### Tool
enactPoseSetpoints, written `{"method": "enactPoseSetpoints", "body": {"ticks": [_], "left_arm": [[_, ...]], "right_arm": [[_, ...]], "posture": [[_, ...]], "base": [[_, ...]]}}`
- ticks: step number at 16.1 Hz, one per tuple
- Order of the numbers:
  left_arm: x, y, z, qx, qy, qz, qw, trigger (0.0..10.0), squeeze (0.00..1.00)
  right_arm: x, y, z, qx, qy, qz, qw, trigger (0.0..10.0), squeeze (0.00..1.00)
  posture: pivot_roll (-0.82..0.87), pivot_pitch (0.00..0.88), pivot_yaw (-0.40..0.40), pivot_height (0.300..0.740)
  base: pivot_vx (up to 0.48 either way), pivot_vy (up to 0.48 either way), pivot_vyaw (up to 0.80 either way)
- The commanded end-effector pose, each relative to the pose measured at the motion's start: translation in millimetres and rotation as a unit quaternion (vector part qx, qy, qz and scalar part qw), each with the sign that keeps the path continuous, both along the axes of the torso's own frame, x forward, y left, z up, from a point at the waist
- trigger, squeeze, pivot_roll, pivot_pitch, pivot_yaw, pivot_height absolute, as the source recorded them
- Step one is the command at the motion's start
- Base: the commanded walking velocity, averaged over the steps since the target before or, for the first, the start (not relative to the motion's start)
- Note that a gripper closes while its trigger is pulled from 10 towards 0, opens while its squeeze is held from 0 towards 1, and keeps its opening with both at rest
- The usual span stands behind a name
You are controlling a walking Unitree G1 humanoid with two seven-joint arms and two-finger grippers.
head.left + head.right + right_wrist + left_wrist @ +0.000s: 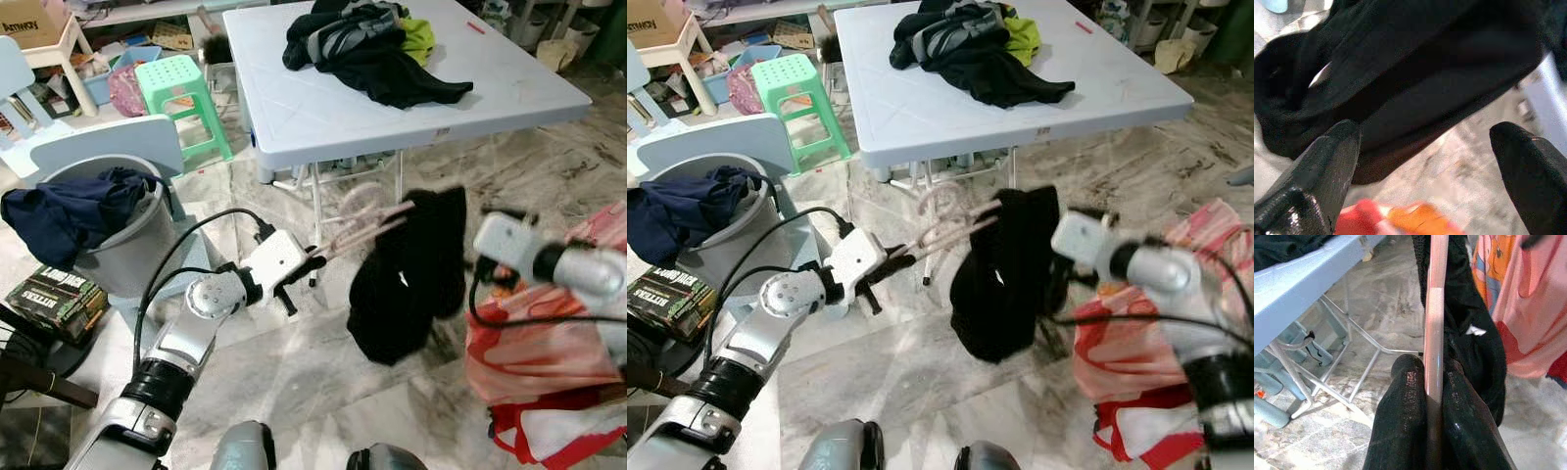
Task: Hang hanger
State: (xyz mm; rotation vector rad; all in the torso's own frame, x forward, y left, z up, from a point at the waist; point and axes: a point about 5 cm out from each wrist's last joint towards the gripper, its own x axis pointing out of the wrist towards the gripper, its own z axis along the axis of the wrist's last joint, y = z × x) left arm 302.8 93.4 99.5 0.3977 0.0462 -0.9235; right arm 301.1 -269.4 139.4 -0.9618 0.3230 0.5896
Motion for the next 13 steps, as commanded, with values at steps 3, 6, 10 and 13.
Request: {"method": "enactPoseSetpoints", "body": {"ticks": [3,6,10,13], "left_arm": [[0.7,-2.9,14.6,-0.029,-0.018,-0.002,0.999,0.0,0.00],[-3.9,-10.5,18.3,-0.032,-0.018,-0.020,0.999,0.0,0.00],[-15.8,-19.0,18.8,-0.037,-0.013,-0.050,0.998,0.0,0.00],[-20.5,-21.3,21.2,-0.042,-0.012,-0.055,0.998,0.0,0.00]], "right_arm": [[-7.2,8.2,-15.2,0.096,0.044,-0.044,0.993,10.0,0.00],[1.5,15.5,-30.7,0.209,0.061,-0.138,0.966,10.0,0.00],[20.3,32.6,-30.2,0.289,0.026,-0.195,0.937,10.0,0.00],[32.4,29.5,-23.5,0.289,-0.014,-0.233,0.928,10.0,0.00]], "posture": [[-0.05,0.054,0.026,0.740],[-0.03,0.056,0.025,0.740],[0.00,0.055,0.021,0.740],[0.02,0.056,0.012,0.740]], "base": [[0.000,0.000,0.00],[0.000,0.000,0.00],[0.000,0.000,0.00],[0.000,0.000,0.00]]}}
